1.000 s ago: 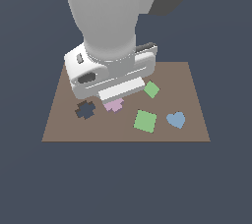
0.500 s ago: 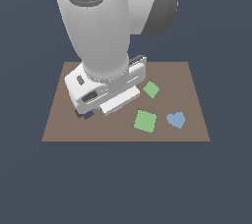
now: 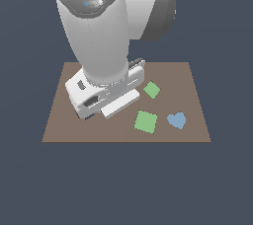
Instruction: Insert a designated object into the corresponding slot on a board.
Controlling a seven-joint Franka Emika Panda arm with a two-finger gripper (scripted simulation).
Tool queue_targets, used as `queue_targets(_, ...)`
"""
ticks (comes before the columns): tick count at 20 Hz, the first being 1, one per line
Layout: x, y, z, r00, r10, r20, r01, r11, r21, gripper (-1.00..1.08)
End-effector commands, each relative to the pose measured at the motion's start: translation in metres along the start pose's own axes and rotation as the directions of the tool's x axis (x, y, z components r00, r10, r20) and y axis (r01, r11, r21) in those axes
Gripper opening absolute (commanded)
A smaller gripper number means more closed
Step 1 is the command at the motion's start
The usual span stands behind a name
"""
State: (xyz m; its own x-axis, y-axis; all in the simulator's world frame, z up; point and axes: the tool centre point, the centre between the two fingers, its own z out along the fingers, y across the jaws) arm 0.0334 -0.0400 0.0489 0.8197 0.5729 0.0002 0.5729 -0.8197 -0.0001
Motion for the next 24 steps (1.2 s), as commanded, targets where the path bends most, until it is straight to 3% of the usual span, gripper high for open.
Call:
queue_targets(1,0.0,0.0,0.005,1.0,-0.001,0.0,0.001,1.0,0.0,1.0)
queue_targets(7,0.0,0.0,0.019,1.0,-0.005,0.0,0.005,1.0,0.0,1.0)
queue_targets(8,0.0,0.0,0.019,1.0,-0.005,0.0,0.005,1.0,0.0,-1.0)
queue_targets(24,-0.005,0.011,0.017,1.0,-0.002,0.0,0.002,1.0,-0.001,-1.0)
